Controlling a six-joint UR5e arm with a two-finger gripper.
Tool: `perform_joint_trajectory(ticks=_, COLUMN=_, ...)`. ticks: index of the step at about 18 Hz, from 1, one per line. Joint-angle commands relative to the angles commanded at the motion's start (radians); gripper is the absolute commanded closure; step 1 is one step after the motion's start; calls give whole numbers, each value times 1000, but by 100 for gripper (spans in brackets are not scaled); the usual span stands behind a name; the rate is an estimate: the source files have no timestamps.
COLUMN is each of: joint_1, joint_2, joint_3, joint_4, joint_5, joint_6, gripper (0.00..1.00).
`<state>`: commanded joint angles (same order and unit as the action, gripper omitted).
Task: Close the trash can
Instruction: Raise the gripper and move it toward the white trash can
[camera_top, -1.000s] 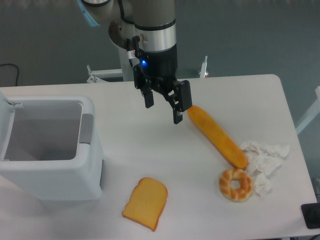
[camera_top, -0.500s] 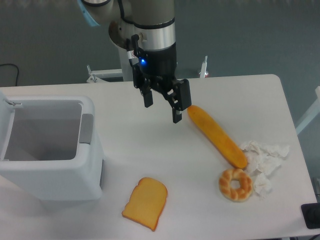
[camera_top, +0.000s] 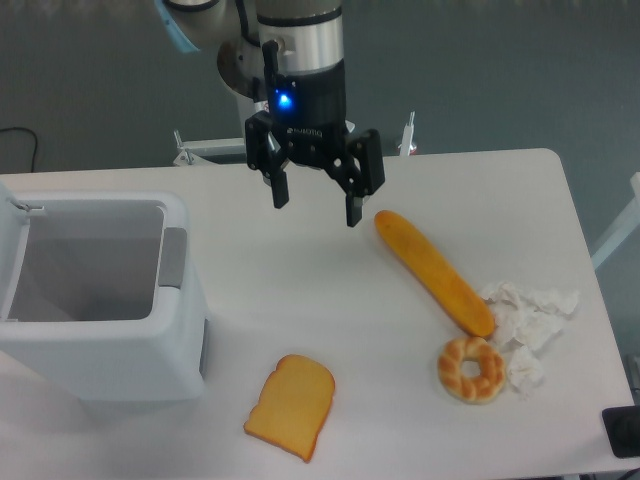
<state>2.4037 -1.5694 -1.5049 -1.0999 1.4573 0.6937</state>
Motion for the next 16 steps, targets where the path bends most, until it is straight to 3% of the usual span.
perform_joint_trajectory(ticks=4, joint_1=-28, joint_2=8, joint_3=41, joint_4=0, joint_5=-37, joint_6=-179, gripper=0)
perform_joint_trajectory(ticks=7, joint_1=-37, joint_2=15, joint_3=57, joint_4=0, joint_5=-130, joint_6=-296, gripper=0)
perform_joint_trajectory(ticks=10, joint_1=-64, joint_2=15, joint_3=55, joint_4=-2, joint_5=-236, joint_6=-341, gripper=0)
perform_joint_trajectory(ticks=16, joint_1=-184, joint_2=14, joint_3=45, joint_4=-3, joint_5=-271, joint_6=-391, gripper=0)
